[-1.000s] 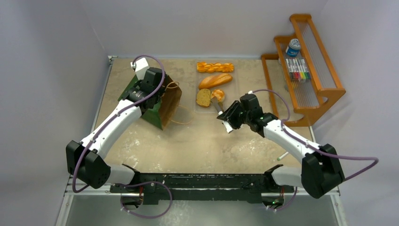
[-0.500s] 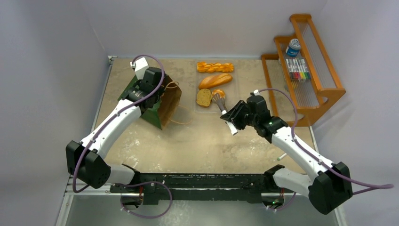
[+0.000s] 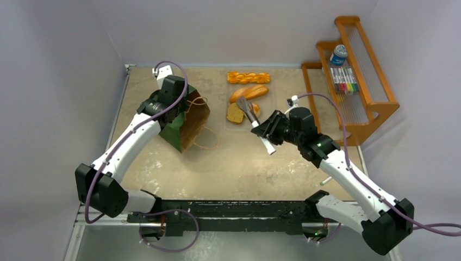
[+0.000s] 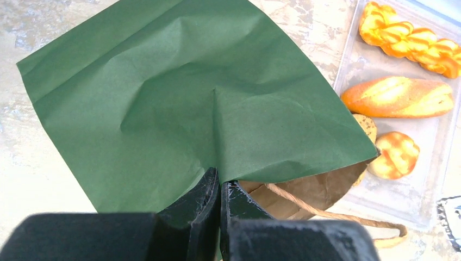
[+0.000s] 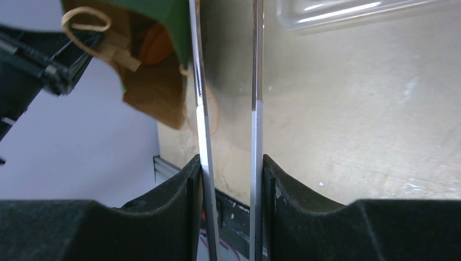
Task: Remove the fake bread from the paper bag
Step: Place the fake bread in the container.
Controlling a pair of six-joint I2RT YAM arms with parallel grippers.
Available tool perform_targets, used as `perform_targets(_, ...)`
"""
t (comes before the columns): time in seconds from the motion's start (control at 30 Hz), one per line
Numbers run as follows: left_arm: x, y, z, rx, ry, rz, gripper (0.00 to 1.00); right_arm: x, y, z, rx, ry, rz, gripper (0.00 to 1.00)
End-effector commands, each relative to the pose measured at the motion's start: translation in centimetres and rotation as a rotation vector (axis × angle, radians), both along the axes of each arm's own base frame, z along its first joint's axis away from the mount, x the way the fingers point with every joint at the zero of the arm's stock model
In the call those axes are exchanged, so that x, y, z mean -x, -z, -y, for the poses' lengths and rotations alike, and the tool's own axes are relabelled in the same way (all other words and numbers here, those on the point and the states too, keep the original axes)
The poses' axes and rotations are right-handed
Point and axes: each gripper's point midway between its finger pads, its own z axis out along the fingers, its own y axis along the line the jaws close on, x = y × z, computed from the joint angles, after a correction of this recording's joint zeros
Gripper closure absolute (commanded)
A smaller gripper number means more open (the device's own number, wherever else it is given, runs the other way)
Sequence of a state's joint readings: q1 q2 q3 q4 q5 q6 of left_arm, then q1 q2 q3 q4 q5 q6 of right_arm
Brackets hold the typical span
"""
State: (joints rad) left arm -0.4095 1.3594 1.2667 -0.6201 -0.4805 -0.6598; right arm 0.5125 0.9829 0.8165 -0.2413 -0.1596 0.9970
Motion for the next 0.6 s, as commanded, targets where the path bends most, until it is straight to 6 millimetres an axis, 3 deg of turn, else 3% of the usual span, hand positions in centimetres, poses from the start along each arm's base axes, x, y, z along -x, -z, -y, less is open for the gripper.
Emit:
perform_targets(0.0, -0.6, -2.7, 0.4, 0.017, 0.037, 0.053, 1.00, 0.2, -5.3, -3.3, -0.067, -0.126, 0.142, 0.59)
perform_targets(0.17, -0.4, -2.4, 0.4, 0.018, 0.036, 0.040, 1.00, 1.6, -6.4, -5.9, -0.087, -0.208, 0.154, 0.59)
perform_targets(0.43, -0.3, -2.2, 0.3, 0.031, 0.022, 0.035, 1.00, 3.4, -5.7, -8.3, -0.095, -0.300, 0.131, 0.60)
perform_targets(0.5, -0.3, -2.0, 0.4, 0.035, 0.021, 0.034, 1.00, 3.6, -7.2, -9.1, -0.110, -0.317, 0.156, 0.59)
perform_targets(0.57, -0.4, -2.1, 0.5, 0.039, 0.019, 0.038, 1.00, 4.1, -7.1, -9.8, -0.110, -0.337, 0.153, 0.59)
